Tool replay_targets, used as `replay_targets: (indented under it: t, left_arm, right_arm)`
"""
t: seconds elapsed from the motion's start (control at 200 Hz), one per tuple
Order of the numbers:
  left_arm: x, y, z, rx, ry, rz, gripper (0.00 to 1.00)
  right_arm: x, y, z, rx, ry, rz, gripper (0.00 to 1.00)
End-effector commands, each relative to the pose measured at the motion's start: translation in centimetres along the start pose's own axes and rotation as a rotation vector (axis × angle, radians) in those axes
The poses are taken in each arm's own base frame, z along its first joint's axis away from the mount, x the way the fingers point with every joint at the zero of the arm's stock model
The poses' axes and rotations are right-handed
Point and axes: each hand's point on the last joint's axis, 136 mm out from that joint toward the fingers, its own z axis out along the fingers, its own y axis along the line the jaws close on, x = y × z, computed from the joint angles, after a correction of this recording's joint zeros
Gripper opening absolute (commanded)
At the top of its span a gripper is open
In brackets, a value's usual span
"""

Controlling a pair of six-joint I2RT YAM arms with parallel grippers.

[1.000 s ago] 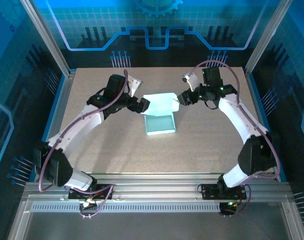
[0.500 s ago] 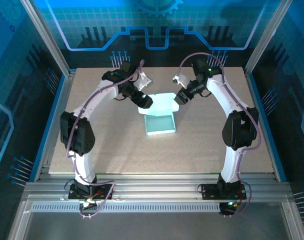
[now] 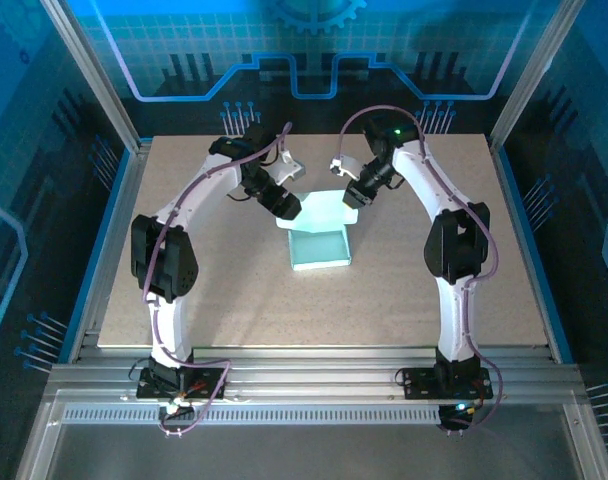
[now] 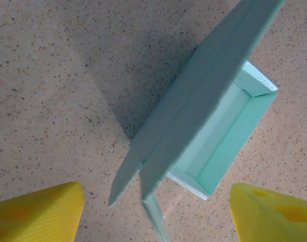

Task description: Fold the paper box

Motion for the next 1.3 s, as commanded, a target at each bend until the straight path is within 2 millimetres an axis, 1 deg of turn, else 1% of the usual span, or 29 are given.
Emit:
replay_targets:
  t: [0.0,0.07,0.14,0.205,0.275,0.365,0.42,0.695,0.8,0.911,1.006,1.096,1.206,1.291]
  left_arm:
    - [0.1,0.3,-0.4,0.006,0.007,0.000,0.76]
    - [0.1,0.4,-0.4,0.004,0.007,-0.004,0.75]
    - [0.0,0.5,-0.4,0.004,0.004,-0.007,0.74]
    - [0.1,0.5,-0.4,0.004,0.004,-0.012,0.72]
    - [0.1,0.6,-0.3,0.002,0.006,-0.017,0.70]
    - [0.2,0.7,-0.3,0.001,0.007,-0.020,0.67]
    - [0.2,0.8,-0.2,-0.002,0.007,-0.021,0.67]
    - [0.9,0.8,0.2,0.006,0.027,0.002,0.65]
    - [1.1,0.8,0.6,0.013,0.037,0.014,0.58]
    - [1.6,1.2,1.1,0.006,0.071,0.009,0.55]
    - [2.0,1.6,1.5,-0.006,0.101,0.007,0.49]
    - [2.2,1.9,1.7,-0.021,0.116,0.007,0.49]
    - [2.1,2.0,1.5,-0.029,0.109,0.007,0.35]
    - [1.7,1.8,1.2,-0.019,0.091,0.003,0.34]
  right_arm:
    - [0.5,0.9,0.8,-0.040,0.057,-0.012,0.17]
    - [0.8,0.9,0.8,-0.036,0.065,-0.019,0.18]
    - [1.0,0.6,0.9,-0.021,0.073,-0.028,0.25]
    - [1.1,0.4,1.0,-0.013,0.078,-0.033,0.26]
    - [1.1,0.3,1.1,-0.009,0.081,-0.029,0.17]
    - [1.1,0.4,1.0,-0.014,0.078,-0.031,0.10]
    - [1.0,0.6,0.9,-0.019,0.075,-0.037,0.00]
    - [0.6,1.2,0.3,-0.007,0.047,-0.070,0.00]
    - [0.7,1.2,0.3,-0.007,0.049,-0.068,0.00]
    - [0.7,1.3,0.4,-0.010,0.051,-0.067,0.00]
    - [0.6,1.1,0.4,-0.006,0.050,-0.064,0.00]
    - [0.6,1.1,0.4,-0.002,0.049,-0.061,0.00]
    - [0.6,1.0,0.4,0.000,0.049,-0.059,0.00]
    - [0.5,1.1,0.4,-0.001,0.049,-0.061,0.00]
